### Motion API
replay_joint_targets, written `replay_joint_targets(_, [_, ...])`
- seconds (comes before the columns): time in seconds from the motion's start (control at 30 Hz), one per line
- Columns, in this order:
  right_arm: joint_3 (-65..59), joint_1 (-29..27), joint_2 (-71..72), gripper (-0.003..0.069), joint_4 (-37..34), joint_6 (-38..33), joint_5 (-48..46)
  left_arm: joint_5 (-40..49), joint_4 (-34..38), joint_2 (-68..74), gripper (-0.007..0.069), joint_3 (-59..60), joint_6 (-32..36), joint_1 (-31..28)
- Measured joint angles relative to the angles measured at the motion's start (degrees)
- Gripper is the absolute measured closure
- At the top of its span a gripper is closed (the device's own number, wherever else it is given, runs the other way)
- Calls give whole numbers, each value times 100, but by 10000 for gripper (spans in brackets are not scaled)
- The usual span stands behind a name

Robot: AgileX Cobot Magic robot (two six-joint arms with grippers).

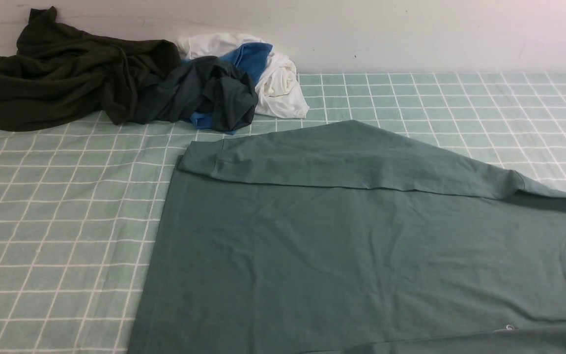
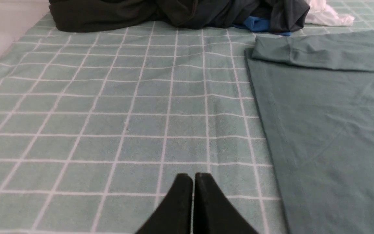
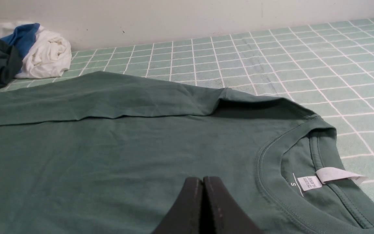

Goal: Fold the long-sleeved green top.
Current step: Use the left arm to clamp the cuff closest to it

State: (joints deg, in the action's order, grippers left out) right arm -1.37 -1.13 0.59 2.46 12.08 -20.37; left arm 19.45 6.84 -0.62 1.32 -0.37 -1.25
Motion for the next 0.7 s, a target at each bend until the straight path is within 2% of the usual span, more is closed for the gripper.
replay_joint_targets(0.07, [0, 0, 0, 673, 0, 0, 0, 7, 604, 0, 627, 12, -359, 0])
replay_joint_targets(0.13, [0, 0, 0, 673, -38, 21, 0, 42, 1590, 0, 627, 32, -815, 0])
replay_joint_targets(0.17, [0, 0, 0, 673, -52, 51, 0, 45, 1683, 0, 627, 32, -860, 0])
replay_joint_targets(0.2, [0, 0, 0, 673, -245, 208, 0, 47, 2412, 0, 627, 36, -1218, 0])
replay_joint_targets(0.27, [0, 0, 0, 673, -806, 603, -6, 47, 3175, 0, 627, 36, -1421, 0])
replay_joint_targets(0.33, [0, 0, 0, 673, -1503, 1024, -19, 42, 3529, 0, 627, 36, -1476, 0])
replay_joint_targets(0.37, [0, 0, 0, 673, -2196, 1358, -35, 34, 3674, 0, 627, 36, -1477, 0])
replay_joint_targets(0.4, [0, 0, 0, 673, -2196, 1415, -45, 21, 3689, 0, 627, 36, -1477, 0])
replay_joint_targets(0.43, [-6, 0, 0, 673, -2984, 1786, -65, -9, 3756, 0, 627, 36, -1477, 0])
replay_joint_targets(0.47, [-6, 0, 0, 673, -3479, 1934, -93, -39, 3777, 0, 627, 36, -1477, 0])
replay_joint_targets(0.57, [0, 0, 0, 673, -3982, 1956, -81, -198, 3806, 0, 627, 36, -1455, 0])
replay_joint_targets(0.7, [0, 0, 0, 673, -3943, 1619, -25, -293, 3819, 0, 627, -23, -946, 0])
